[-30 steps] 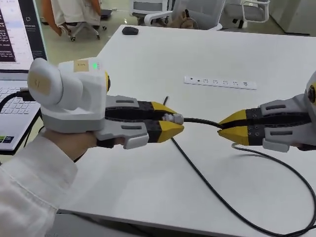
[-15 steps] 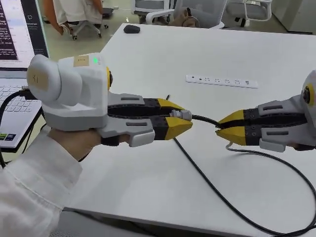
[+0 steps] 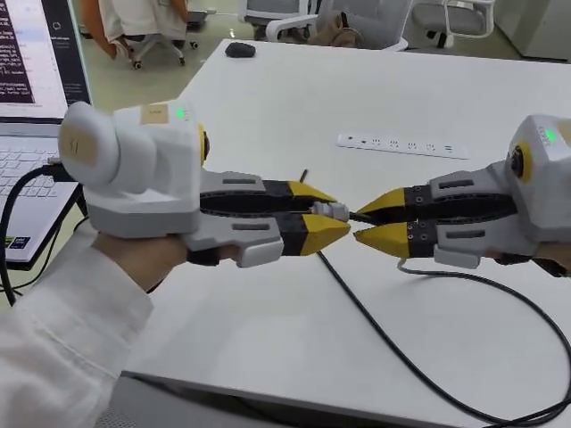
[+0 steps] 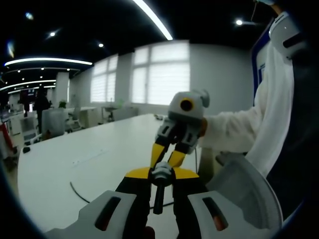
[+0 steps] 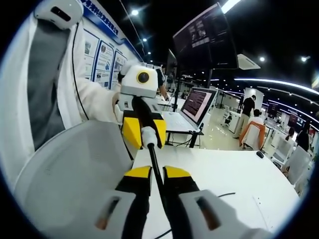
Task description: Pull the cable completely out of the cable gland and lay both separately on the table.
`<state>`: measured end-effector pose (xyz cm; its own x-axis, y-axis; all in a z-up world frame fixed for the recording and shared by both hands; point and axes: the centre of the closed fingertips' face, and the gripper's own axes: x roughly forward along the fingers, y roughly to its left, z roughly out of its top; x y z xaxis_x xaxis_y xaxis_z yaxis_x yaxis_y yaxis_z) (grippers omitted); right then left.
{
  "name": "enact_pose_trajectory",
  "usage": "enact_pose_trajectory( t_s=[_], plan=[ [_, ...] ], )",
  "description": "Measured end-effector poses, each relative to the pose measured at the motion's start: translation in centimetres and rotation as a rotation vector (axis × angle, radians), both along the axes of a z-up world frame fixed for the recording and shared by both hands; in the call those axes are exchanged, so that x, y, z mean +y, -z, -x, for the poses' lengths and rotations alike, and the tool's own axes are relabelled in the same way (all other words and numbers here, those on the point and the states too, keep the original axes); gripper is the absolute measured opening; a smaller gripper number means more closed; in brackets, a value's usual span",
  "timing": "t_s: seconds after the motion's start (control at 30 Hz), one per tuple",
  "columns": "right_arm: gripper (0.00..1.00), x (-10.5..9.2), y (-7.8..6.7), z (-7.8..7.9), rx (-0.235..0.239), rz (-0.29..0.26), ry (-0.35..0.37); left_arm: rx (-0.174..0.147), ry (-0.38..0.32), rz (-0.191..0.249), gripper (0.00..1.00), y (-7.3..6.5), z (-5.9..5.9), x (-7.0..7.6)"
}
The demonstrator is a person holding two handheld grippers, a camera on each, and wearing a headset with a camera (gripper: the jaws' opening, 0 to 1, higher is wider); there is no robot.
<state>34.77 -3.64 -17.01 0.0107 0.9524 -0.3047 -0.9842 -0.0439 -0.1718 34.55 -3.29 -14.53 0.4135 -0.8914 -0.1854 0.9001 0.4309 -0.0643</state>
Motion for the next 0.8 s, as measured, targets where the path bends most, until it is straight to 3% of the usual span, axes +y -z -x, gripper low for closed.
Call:
enact_pose_trajectory(
  t_s=[0.4, 0.8],
  plan=[
    [0.05, 0.6, 1.4, -0.3, 0.008, 0.035, -0.025, 0.006, -0.038, -0.013, 0.17, 0.9, -0.4, 1.1],
    [0.05, -1.0, 4.1, -1.8, 0.045, 0.094, 0.023, 0.028, -0.075, -0.023, 0.17, 1.7, -0.8, 2.9]
  ],
)
